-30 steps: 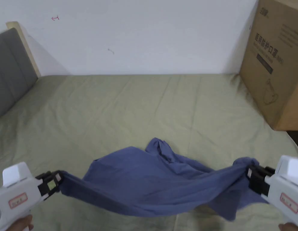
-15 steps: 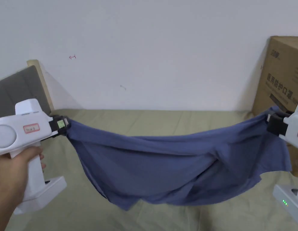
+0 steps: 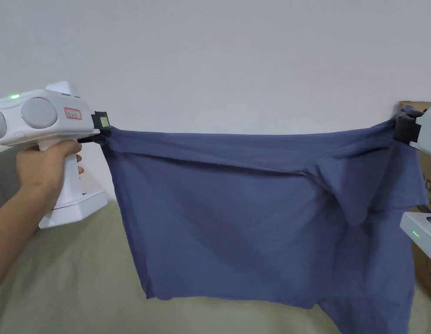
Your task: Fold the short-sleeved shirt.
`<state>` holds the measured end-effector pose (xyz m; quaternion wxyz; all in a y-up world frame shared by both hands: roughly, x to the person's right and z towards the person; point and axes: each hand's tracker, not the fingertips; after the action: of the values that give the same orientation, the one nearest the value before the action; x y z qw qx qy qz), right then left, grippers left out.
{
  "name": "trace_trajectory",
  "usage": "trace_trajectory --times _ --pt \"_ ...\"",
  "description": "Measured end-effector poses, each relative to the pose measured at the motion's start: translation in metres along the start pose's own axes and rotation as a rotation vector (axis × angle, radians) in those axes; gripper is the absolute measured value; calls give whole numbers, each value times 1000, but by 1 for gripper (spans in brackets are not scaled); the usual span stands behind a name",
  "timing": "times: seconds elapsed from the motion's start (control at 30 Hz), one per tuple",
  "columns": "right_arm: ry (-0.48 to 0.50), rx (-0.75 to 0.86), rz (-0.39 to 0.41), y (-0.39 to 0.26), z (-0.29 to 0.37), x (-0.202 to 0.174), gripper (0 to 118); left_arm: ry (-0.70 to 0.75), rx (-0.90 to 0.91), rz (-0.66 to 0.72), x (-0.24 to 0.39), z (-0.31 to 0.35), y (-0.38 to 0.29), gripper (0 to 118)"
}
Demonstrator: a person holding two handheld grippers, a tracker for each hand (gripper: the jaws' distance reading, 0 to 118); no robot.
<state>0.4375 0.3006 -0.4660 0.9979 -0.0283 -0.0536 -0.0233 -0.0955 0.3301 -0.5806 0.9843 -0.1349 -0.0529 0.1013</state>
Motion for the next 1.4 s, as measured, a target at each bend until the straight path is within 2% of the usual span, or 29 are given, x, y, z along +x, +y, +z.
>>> trace_trajectory --times 0.1,0.27,0.4,0.53,0.67,0.97,1.03,1.17,1.4 --pt "-14 0 65 -4 -24 -5 9 27 12 -10 3 -28 4 4" --pt "-28 -40 86 -38 -58 -8 9 50 6 -24 -2 -65 -19 4" --pt "-16 -115 26 -87 -72 -4 9 52 -52 -2 -18 -87 -63 4" --pt "-19 -196 32 -141 -75 -3 9 59 -140 19 -37 -96 -119 4" --pt "-19 -276 -3 -192 -61 0 9 54 -218 54 -52 -88 -177 4" --pt "-15 -432 -66 -275 22 12 9 68 -405 122 -87 -6 -301 4" --pt "-7 -456 -100 -286 51 14 9 81 -428 122 -92 19 -324 4" --pt "-3 -480 -107 -306 99 19 9 92 -475 129 -98 67 -354 4" --pt "-28 -543 -194 -335 191 31 9 103 -526 138 -118 142 -398 4"
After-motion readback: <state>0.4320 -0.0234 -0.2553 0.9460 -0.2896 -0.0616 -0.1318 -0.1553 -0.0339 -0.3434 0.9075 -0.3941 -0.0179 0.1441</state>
